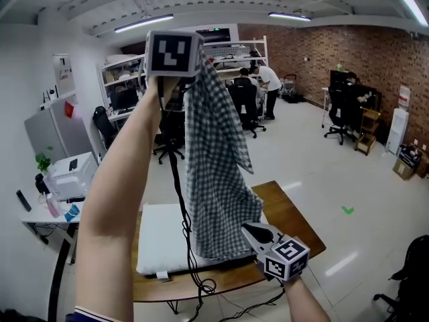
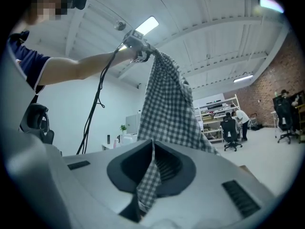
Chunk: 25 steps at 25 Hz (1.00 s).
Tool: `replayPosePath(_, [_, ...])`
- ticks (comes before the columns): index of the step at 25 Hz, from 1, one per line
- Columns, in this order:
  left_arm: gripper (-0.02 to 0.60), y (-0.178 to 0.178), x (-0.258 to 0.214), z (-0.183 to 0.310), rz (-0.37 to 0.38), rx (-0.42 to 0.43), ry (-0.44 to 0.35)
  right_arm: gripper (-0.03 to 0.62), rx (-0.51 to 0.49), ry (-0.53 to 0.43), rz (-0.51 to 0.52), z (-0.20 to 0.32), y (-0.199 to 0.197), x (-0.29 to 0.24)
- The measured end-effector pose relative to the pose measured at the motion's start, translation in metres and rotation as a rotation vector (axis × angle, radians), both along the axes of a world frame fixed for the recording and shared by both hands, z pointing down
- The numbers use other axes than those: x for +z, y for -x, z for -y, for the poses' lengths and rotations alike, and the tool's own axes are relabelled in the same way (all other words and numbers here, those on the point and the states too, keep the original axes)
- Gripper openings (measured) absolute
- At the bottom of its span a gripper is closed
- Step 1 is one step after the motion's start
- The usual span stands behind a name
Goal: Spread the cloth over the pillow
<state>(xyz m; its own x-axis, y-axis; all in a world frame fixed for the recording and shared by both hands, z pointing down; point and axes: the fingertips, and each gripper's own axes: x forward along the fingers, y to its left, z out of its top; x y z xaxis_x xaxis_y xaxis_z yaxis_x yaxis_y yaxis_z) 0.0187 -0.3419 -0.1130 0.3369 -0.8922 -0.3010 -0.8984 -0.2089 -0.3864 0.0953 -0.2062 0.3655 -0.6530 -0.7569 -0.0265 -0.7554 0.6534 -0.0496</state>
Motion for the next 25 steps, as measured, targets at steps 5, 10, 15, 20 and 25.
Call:
replayPosePath(5, [0.017, 0.005, -0.019, -0.008, -0.004, -0.03, -0.032, 0.034, 0.012, -0.022, 0.018, 0.002, -0.009, -0.013])
replayPosePath(10, [0.017, 0.014, -0.024, -0.012, -0.005, -0.042, -0.033, 0.109, -0.014, -0.025, 0.004, 0.004, 0.006, -0.016])
replayPosePath(15, [0.017, 0.02, -0.018, -0.012, -0.007, -0.038, -0.02, 0.11, 0.005, -0.072, 0.001, 0.014, 0.0, -0.042])
replayPosePath(20, [0.017, 0.032, -0.011, -0.008, -0.011, -0.074, 0.007, 0.189, 0.062, -0.185, -0.023, 0.045, -0.025, -0.11])
replayPosePath(25, [0.017, 0.031, -0.008, -0.004, -0.016, -0.066, 0.01, 0.218, 0.112, -0.199, -0.035, 0.081, -0.03, -0.142])
